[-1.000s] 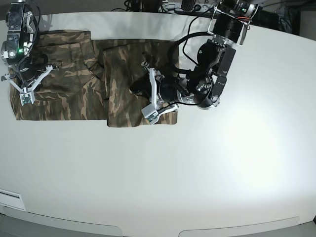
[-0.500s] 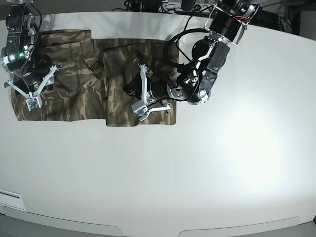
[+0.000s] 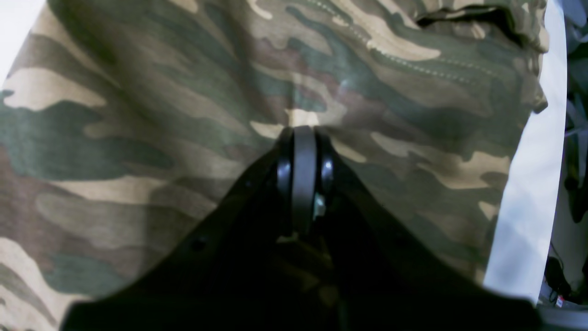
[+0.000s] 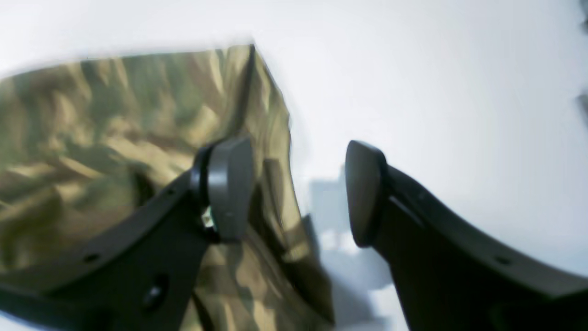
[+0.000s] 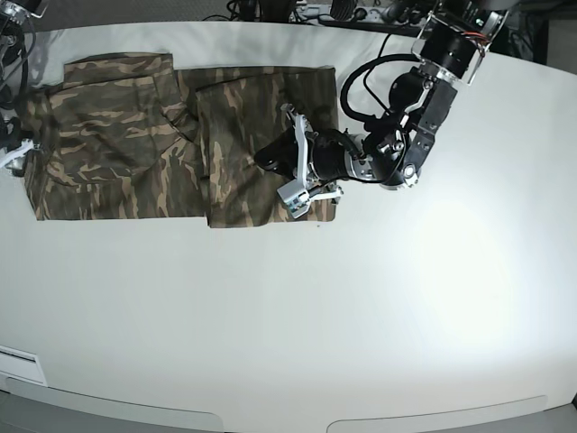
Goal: Fold the T-shirt properly
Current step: 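Press the folded layer flat with the left gripper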
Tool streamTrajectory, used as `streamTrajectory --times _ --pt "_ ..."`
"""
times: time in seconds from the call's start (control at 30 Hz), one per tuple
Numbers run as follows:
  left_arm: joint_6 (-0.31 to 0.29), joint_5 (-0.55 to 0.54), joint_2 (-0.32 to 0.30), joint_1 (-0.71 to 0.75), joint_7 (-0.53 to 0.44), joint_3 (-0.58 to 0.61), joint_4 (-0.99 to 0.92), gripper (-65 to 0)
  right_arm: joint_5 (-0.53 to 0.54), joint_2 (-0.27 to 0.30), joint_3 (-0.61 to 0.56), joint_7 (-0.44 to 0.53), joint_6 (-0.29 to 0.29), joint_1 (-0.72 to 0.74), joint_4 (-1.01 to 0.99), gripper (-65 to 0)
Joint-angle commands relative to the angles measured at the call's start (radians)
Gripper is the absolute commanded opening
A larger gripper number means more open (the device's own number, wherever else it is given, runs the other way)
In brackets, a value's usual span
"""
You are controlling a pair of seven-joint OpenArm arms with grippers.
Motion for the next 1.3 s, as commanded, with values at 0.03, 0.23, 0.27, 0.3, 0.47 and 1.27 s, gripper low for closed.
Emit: streamTrajectory --times 0.03,0.23,0.27,0.3,0.47,1.27 --pt "0.017 0.111 -0.046 0.003 0.116 -0.001 -0.010 -65.0 0.069 0.020 0.038 -0.009 0.043 0.008 -0.053 -30.0" --pt "0.016 0.080 -0.090 0.000 0.116 -0.001 -0.010 -65.0 0.261 0.023 0.084 -0.049 0.165 0.013 -0.254 -30.0" --pt "0.015 0.074 -0.093 0.000 0.116 -0.001 -0.010 -65.0 0.294 0.023 0.084 -0.063 0.181 0.013 -0.276 -30.0" --pt "0.012 0.068 -0.095 0.000 0.116 -0.001 -0.010 -65.0 0.328 0.023 0.084 -0.079 0.198 0.013 -0.293 -30.0" --pt "0.009 0.066 -0.098 0.000 0.120 -0.001 -0.010 -65.0 0.494 0.023 0.084 -0.159 0.282 0.013 -0.360 -30.1" --pt "0.010 0.035 -0.097 0.000 0.119 -0.001 -0.008 -65.0 0.806 0.014 0.002 -0.294 0.379 0.011 -0.378 -35.8"
